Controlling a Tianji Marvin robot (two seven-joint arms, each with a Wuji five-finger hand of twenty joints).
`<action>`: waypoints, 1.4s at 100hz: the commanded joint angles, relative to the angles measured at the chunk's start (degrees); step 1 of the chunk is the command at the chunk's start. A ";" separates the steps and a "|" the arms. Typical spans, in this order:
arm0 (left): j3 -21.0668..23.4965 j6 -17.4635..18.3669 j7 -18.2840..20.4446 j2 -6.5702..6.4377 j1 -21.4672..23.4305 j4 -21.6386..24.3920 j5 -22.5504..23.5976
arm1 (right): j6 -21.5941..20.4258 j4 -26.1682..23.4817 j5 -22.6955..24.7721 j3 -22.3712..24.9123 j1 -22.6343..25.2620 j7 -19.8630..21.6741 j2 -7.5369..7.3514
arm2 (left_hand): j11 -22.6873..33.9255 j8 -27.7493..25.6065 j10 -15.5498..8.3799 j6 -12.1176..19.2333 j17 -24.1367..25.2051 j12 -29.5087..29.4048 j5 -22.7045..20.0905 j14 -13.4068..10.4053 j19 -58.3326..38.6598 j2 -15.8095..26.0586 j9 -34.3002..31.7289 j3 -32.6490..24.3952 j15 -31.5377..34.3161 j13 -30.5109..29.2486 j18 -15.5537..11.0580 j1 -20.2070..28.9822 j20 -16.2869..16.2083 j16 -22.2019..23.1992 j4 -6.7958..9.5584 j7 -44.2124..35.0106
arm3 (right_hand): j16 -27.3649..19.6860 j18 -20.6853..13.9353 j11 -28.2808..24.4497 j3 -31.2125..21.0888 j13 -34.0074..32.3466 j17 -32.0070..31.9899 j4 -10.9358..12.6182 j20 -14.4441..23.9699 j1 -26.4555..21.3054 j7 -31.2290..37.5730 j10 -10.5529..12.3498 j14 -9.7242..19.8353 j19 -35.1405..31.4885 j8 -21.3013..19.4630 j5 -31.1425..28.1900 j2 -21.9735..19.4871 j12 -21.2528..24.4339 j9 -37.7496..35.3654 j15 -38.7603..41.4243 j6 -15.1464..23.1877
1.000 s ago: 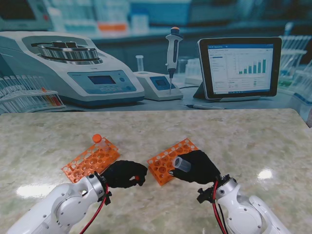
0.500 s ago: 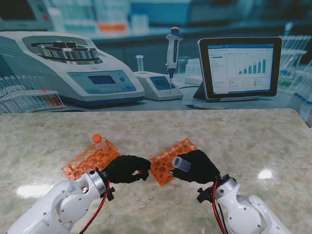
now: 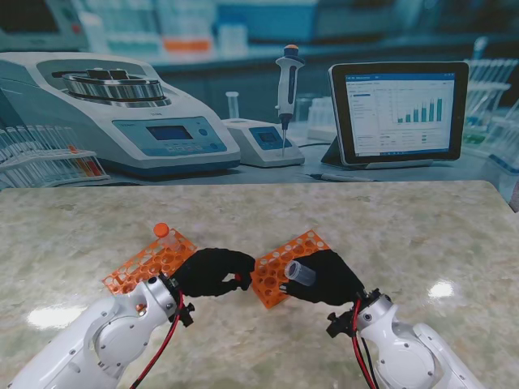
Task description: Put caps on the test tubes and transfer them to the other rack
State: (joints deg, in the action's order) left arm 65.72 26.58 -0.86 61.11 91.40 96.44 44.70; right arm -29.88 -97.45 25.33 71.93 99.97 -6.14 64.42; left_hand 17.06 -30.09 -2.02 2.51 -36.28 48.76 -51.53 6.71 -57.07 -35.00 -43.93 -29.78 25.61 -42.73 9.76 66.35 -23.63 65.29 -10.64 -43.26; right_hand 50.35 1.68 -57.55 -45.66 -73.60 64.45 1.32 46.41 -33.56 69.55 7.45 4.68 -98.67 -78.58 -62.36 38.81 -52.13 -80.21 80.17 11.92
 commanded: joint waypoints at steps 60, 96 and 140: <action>-1.03 -0.07 -3.87 1.45 -1.30 1.96 -2.60 | 1.10 0.79 -0.95 -1.06 -0.73 1.71 -0.21 | 2.99 -0.79 1.75 -1.07 -0.10 3.02 -0.41 -3.96 0.92 2.49 -2.39 -6.93 -0.09 -2.13 1.00 7.61 0.43 1.32 3.63 -1.83 | 4.16 -4.90 -0.11 0.68 -2.14 4.35 -1.32 1.48 -2.86 3.37 0.23 5.18 -16.38 -2.42 -0.88 -1.30 -1.24 -2.33 12.11 2.60; -2.20 0.28 -5.24 2.23 -2.29 1.79 -5.92 | 1.19 0.81 -1.21 -1.10 -0.79 2.35 -0.35 | 2.93 -0.85 1.85 -1.16 -0.03 3.05 -0.39 -3.90 0.76 2.52 -2.43 -6.90 -0.19 -2.14 1.08 7.61 0.12 1.31 3.62 -1.93 | 4.16 -4.90 -0.12 0.72 -2.14 4.35 -1.32 1.48 -2.88 3.37 0.26 5.18 -16.38 -2.42 -0.88 -1.29 -1.26 -2.34 12.11 2.60; -2.15 1.93 -7.59 2.76 -1.44 3.25 -6.23 | 2.22 1.44 -1.41 -2.16 -1.87 2.83 -0.39 | 2.83 -0.84 1.86 -1.12 -0.03 3.04 -0.37 -3.92 0.77 2.61 -2.35 -6.85 -0.26 -2.19 1.06 7.61 0.00 1.40 3.63 -1.87 | 4.16 -4.90 -0.07 0.77 -2.14 4.35 -1.32 1.48 -2.88 3.37 0.22 5.18 -16.38 -2.42 -0.88 -1.31 -1.26 -2.32 12.11 2.60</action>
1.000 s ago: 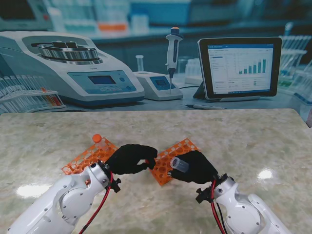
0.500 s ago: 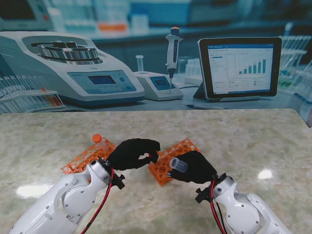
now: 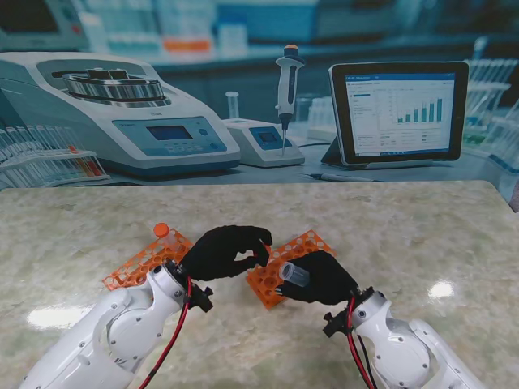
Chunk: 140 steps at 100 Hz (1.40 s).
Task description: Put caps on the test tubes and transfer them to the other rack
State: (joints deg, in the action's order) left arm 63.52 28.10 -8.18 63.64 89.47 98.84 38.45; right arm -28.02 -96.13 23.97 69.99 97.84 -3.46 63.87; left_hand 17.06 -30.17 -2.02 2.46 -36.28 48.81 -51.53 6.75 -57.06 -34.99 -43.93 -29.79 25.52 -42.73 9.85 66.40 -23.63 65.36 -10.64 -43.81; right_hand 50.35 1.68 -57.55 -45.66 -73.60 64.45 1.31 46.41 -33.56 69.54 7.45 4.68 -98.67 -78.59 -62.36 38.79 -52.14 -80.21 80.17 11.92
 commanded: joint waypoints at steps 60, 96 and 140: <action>-0.02 2.87 -1.47 0.46 2.16 3.18 -0.05 | 0.77 0.84 -0.38 -0.80 -0.57 0.80 0.07 | 2.56 -0.64 2.01 -1.04 -0.02 2.81 -0.22 -3.95 0.84 2.91 -2.24 -6.54 -0.37 -2.16 0.77 7.56 -0.01 1.30 3.72 -1.07 | 4.16 -4.90 -0.06 0.78 -2.14 4.35 -1.30 1.48 -2.89 3.36 0.17 5.18 -16.38 -2.38 -0.87 -1.23 -1.26 -2.33 12.11 2.44; -2.00 2.53 -0.80 0.51 1.30 3.32 -1.10 | 0.70 0.86 -0.40 -0.64 -0.51 0.78 0.08 | 2.34 -0.36 2.21 -1.10 -0.05 2.74 -0.07 -3.91 0.90 3.26 -2.10 -6.14 -0.42 -2.13 0.51 7.56 -0.11 1.30 3.83 -0.51 | 4.16 -4.90 -0.08 0.81 -2.14 4.35 -1.31 1.48 -2.88 3.37 0.16 5.18 -16.38 -2.37 -0.87 -1.22 -1.27 -2.33 12.11 2.44; -3.80 1.73 -0.60 0.73 0.15 2.41 -2.63 | 0.65 0.85 -0.32 -0.42 -0.37 0.73 0.08 | 2.28 0.04 2.35 -1.05 -0.02 2.65 0.05 -3.88 0.94 3.39 -1.92 -6.03 -0.30 -1.98 0.32 7.56 -0.22 1.22 3.94 0.03 | 4.16 -4.90 -0.05 0.79 -2.14 4.35 -1.32 1.48 -2.89 3.37 0.17 5.18 -16.38 -2.37 -0.87 -1.21 -1.26 -2.33 12.11 2.44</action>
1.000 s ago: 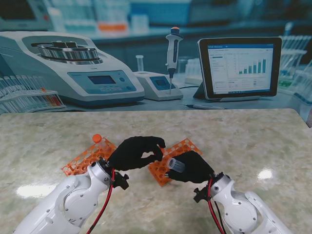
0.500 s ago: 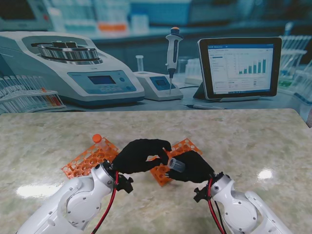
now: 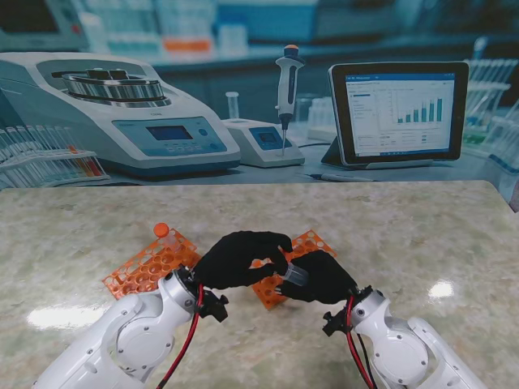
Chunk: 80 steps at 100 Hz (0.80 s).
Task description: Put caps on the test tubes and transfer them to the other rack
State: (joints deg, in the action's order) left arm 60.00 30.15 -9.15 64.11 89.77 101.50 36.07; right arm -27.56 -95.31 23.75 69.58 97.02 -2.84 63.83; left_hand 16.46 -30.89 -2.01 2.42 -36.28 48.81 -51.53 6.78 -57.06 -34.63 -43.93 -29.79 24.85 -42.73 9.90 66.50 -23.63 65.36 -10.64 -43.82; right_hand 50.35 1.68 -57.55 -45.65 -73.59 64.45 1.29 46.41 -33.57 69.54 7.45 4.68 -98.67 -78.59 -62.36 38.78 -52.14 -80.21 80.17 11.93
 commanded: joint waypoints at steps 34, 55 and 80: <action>-1.33 -0.75 0.87 0.34 -1.05 -1.54 -1.43 | 0.11 0.06 -0.02 0.04 0.46 0.00 0.13 | 2.88 0.84 2.37 -1.01 0.02 2.57 0.35 -3.84 0.95 3.15 -1.76 -5.95 0.45 -1.83 0.18 7.47 -0.25 1.12 3.94 0.15 | 4.16 -4.90 -0.06 0.76 -2.14 4.35 -1.31 1.48 -2.91 3.37 0.18 5.18 -16.38 -2.36 -0.87 -1.26 -1.27 -2.32 12.11 2.43; -1.97 -0.55 1.27 0.40 -1.39 -2.13 -2.53 | 0.07 0.07 0.02 0.01 0.45 -0.07 0.14 | 2.74 0.87 2.47 -1.03 0.14 2.43 0.61 -3.75 1.03 3.46 -1.54 -5.75 0.49 -1.70 0.07 7.47 -0.32 1.09 3.99 0.28 | 4.16 -4.90 -0.05 0.79 -2.14 4.35 -1.32 1.48 -2.82 3.37 0.19 5.18 -16.38 -2.36 -0.87 -1.27 -1.26 -2.33 12.11 2.43; -1.58 -0.14 2.04 0.24 -0.87 -1.96 -3.14 | 0.05 0.05 0.11 0.18 0.56 -0.14 0.15 | 2.38 1.07 2.73 -1.02 0.14 1.89 0.92 -3.56 1.10 3.69 -1.50 -5.40 0.38 -1.77 -0.02 7.47 -0.33 0.79 4.07 0.78 | 4.16 -4.90 -0.08 0.79 -2.14 4.35 -1.32 1.48 -2.87 3.37 0.15 5.18 -16.38 -2.36 -0.87 -1.29 -1.28 -2.34 12.11 2.43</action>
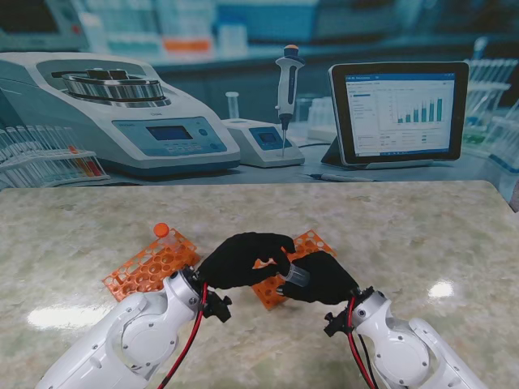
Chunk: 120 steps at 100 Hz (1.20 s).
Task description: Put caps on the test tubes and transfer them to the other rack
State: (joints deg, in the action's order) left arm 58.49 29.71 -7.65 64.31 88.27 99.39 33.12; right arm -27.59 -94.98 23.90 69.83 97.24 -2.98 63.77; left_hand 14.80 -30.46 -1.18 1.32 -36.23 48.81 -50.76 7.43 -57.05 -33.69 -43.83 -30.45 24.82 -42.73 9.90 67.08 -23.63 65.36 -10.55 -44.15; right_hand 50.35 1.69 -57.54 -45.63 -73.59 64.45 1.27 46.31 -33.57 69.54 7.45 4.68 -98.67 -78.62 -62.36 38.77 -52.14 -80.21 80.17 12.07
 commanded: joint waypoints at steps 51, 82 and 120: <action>-0.17 0.66 2.01 0.01 0.83 0.15 -3.17 | 0.10 -0.28 0.06 0.10 0.40 -0.07 0.21 | 3.13 1.86 2.75 -0.54 -0.09 0.15 0.75 -3.37 1.20 3.63 -1.26 -3.75 0.12 -1.99 -0.14 6.89 -0.55 0.26 4.31 3.53 | 4.16 -4.91 -0.03 0.84 -2.14 4.35 -1.30 1.58 -2.87 3.37 0.21 5.19 -16.38 -2.34 -0.86 -1.32 -1.27 -2.32 12.11 2.29; 0.06 0.72 3.32 -0.18 1.18 0.44 -4.64 | 0.11 -0.27 0.09 0.13 0.42 -0.08 0.21 | 2.28 3.73 3.64 -0.82 -0.74 -1.61 1.62 -2.81 1.71 4.46 -0.97 -2.84 -0.08 -2.06 -1.89 6.88 0.02 0.21 4.59 7.07 | 4.16 -4.91 -0.03 0.82 -2.14 4.35 -1.30 1.58 -2.89 3.35 0.20 5.19 -16.38 -2.34 -0.84 -1.33 -1.28 -2.33 12.11 2.33; -0.35 1.23 3.43 -0.11 0.86 0.14 -5.41 | 0.15 -0.19 0.02 0.09 0.34 -0.03 0.21 | 1.73 9.18 4.81 0.26 -1.11 -4.07 3.45 -2.37 2.22 4.92 -0.58 -2.35 -0.43 -2.36 -1.98 6.89 -0.26 0.25 4.80 15.50 | 4.16 -4.91 -0.04 0.83 -2.14 4.35 -1.33 1.58 -2.84 3.35 0.18 5.19 -16.38 -2.35 -0.84 -1.31 -1.29 -2.33 12.11 2.33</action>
State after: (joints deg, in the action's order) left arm 58.67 30.53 -4.65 64.09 88.99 99.33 27.71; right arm -27.63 -94.98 23.94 70.08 97.37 -3.05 63.76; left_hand 12.94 -26.21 3.00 -1.21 -36.47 44.88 -50.17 9.37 -56.17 -30.94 -43.23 -30.43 24.70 -42.73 9.88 67.76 -23.63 65.36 -9.40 -37.71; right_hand 50.35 1.72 -57.46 -45.09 -73.59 64.20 1.23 46.18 -33.57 69.61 7.45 4.68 -98.67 -79.40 -62.36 38.76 -52.62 -80.23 80.17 12.76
